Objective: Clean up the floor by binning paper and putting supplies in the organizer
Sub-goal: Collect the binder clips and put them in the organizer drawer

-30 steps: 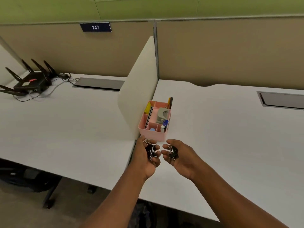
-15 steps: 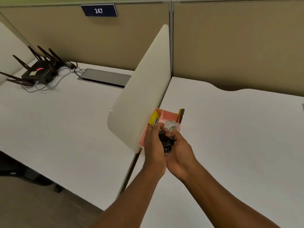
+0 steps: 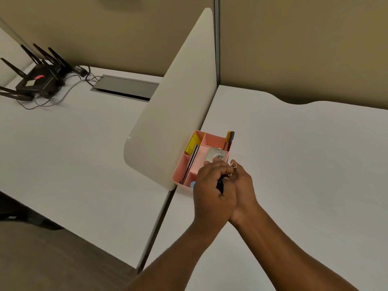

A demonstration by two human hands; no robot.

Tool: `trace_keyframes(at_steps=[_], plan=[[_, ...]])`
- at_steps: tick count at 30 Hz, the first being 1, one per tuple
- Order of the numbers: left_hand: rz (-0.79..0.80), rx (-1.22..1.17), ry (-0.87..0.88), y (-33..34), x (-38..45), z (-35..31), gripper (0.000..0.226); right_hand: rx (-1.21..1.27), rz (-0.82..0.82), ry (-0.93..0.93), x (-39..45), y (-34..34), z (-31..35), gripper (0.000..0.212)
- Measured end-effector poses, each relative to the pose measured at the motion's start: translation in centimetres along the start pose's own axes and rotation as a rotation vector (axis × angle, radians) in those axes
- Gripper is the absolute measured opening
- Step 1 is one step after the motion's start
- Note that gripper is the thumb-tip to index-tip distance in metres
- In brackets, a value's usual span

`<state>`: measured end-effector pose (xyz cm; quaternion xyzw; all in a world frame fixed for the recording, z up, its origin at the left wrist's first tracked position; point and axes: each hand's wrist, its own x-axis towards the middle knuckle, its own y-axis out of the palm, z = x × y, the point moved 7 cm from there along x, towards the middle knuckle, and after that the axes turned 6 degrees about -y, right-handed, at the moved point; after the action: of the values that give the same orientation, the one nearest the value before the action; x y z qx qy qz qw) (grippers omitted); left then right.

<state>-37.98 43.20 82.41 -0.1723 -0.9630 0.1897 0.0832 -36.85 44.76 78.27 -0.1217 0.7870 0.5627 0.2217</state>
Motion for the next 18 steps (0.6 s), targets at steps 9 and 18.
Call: trace_keyframes(at_steps=[9,18], plan=[[-0.028,-0.024,0.009,-0.3,-0.7,1.2,0.024,-0.447,-0.279,-0.304,-0.2,-4.6,7.5,0.041],[0.160,0.726,0.043,-1.0,5.2,8.6,0.064,-0.700,-0.422,-0.192,2.0,-9.2,12.5,0.029]])
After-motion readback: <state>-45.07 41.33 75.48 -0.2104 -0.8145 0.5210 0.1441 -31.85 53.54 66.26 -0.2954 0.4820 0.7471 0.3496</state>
